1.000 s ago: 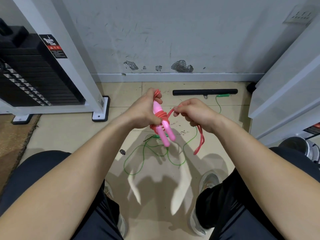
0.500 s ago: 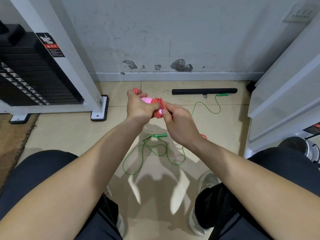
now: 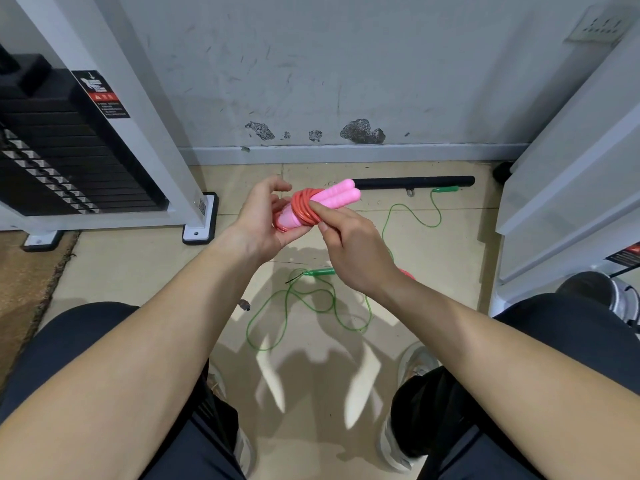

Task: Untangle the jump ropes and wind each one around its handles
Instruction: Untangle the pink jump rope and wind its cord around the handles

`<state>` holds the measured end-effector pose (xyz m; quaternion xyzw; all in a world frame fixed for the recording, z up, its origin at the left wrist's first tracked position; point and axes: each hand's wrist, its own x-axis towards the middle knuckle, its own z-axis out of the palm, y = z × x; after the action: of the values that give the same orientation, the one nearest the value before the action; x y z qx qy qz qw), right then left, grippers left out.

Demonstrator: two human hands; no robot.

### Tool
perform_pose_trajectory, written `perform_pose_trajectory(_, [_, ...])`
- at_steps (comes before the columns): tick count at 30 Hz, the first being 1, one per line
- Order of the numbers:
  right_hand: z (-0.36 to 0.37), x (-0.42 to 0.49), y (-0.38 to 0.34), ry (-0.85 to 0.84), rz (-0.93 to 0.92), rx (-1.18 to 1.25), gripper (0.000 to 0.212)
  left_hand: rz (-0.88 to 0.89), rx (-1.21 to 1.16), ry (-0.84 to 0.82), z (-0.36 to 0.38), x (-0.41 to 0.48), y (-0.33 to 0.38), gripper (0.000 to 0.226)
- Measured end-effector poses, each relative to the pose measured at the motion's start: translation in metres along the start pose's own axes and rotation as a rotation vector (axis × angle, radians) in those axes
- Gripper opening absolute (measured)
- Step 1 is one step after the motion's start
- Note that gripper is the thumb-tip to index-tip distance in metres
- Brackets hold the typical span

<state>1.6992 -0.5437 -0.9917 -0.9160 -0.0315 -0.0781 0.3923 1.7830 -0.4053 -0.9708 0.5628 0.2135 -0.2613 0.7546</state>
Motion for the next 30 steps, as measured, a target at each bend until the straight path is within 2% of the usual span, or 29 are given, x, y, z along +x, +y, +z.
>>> perform_pose_trajectory(1, [0.0, 0.0, 0.001, -0.016, 0.0, -0.011, 0.04, -0.001, 0.031, -0.015, 0.001, -0.002, -0.001, 0.035])
perform_pose_trajectory(3, [-0.002, -0.001, 0.002, -0.048, -0.017, -0.022, 0.041, 0.016, 0.136, -0.06, 0.003, -0.003, -0.005, 0.015])
perform_pose_trajectory(4, [-0.002, 0.0, 0.003, -0.059, -0.027, -0.022, 0.042, 0.031, 0.171, -0.067, 0.004, -0.003, -0.007, 0.014])
perform_pose_trajectory(7, [-0.003, 0.0, 0.004, -0.121, -0.057, -0.023, 0.045, 0.042, 0.171, -0.023, 0.003, -0.001, -0.009, 0.034])
perform_pose_trajectory(10, [-0.004, -0.001, 0.002, -0.103, -0.085, 0.029, 0.044, 0.019, 0.156, -0.015, 0.001, -0.001, -0.004, 0.024])
perform_pose_trajectory(14, [-0.01, -0.001, 0.0, 0.045, -0.002, 0.156, 0.017, 0.02, 0.088, 0.01, -0.002, -0.002, 0.006, 0.016])
perform_pose_trajectory(15, [-0.013, 0.002, 0.002, 0.05, 0.05, 0.172, 0.007, 0.022, 0.072, 0.008, -0.002, -0.003, 0.009, 0.012])
perform_pose_trajectory(16, [-0.018, 0.006, 0.004, 0.032, 0.102, 0.153, 0.007, 0.022, 0.057, -0.004, -0.003, -0.003, 0.011, 0.01])
perform_pose_trajectory(20, [-0.045, 0.018, 0.013, -0.203, 0.179, -0.118, 0.035, 0.004, 0.057, -0.111, -0.012, -0.003, 0.02, 0.014])
perform_pose_trajectory(23, [-0.056, 0.023, 0.021, -0.275, 0.152, -0.138, 0.034, 0.015, 0.188, -0.215, -0.015, 0.0, 0.019, 0.011])
perform_pose_trajectory(27, [-0.065, 0.026, 0.026, -0.357, 0.163, 0.011, 0.023, 0.15, 0.3, -0.223, -0.012, 0.002, 0.019, 0.049])
perform_pose_trajectory(30, [-0.069, 0.026, 0.024, -0.331, 0.23, 0.123, 0.022, 0.284, 0.411, -0.191, -0.01, 0.005, 0.02, 0.082])
